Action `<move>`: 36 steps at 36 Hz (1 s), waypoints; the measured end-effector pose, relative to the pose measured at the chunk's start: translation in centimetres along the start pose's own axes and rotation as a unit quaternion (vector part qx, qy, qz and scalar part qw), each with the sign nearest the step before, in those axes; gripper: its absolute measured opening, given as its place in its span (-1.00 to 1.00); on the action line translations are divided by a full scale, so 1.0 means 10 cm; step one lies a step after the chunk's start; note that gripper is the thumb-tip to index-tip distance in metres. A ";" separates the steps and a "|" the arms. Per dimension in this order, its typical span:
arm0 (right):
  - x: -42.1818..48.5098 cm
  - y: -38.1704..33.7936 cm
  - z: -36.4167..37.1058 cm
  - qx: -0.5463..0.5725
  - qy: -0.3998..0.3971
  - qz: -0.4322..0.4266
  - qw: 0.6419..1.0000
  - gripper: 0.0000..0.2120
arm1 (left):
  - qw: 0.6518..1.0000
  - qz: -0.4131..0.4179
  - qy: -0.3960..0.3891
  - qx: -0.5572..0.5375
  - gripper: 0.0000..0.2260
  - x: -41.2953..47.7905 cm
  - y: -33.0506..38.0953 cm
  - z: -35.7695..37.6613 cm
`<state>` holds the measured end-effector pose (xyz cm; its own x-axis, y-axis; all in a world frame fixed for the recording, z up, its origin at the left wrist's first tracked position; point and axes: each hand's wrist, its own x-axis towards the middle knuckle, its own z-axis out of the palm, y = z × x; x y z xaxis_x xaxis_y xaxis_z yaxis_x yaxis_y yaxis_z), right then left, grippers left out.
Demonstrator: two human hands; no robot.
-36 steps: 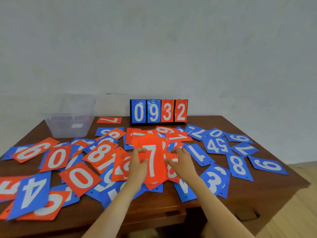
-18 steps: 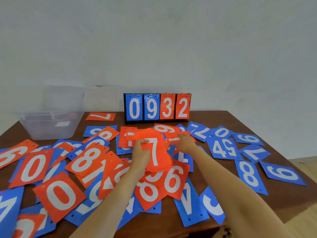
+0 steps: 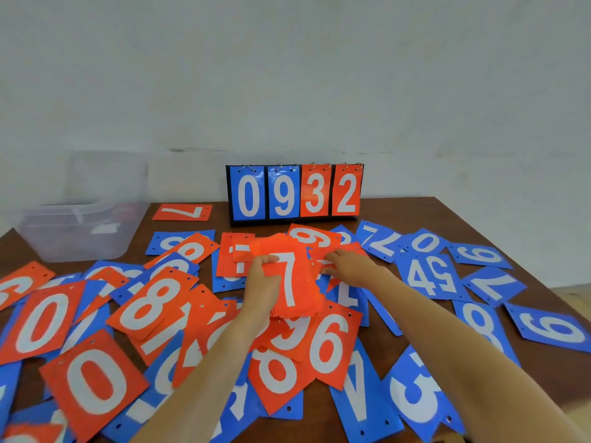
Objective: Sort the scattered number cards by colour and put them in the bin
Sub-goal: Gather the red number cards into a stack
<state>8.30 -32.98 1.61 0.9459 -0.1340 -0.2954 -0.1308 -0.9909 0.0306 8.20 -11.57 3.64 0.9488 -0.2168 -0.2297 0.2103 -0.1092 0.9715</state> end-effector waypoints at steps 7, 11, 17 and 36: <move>-0.10 -0.08 -0.09 -0.016 -0.025 -0.017 0.999 -0.58 | 1.000 0.013 0.011 -0.006 -0.67 -0.11 0.05 -0.05; -0.15 -0.11 -0.10 -0.050 -0.020 -0.027 0.998 -0.53 | 1.000 0.011 0.016 0.004 -0.66 -0.15 0.05 -0.08; -0.24 0.01 -0.16 -0.028 0.081 0.019 0.996 -0.57 | 1.000 0.002 0.016 0.003 -0.67 -0.21 0.08 -0.16; -1.59 -0.21 0.03 0.302 0.341 -0.100 0.885 -0.65 | 0.997 -0.035 -0.036 -0.052 -0.70 -0.54 0.15 -0.11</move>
<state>-6.54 -28.74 5.94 0.9002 -0.1362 0.4136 0.1187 -0.8371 -0.5340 3.63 -9.52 6.41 0.9123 -0.2810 -0.2979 0.3028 -0.0269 0.9527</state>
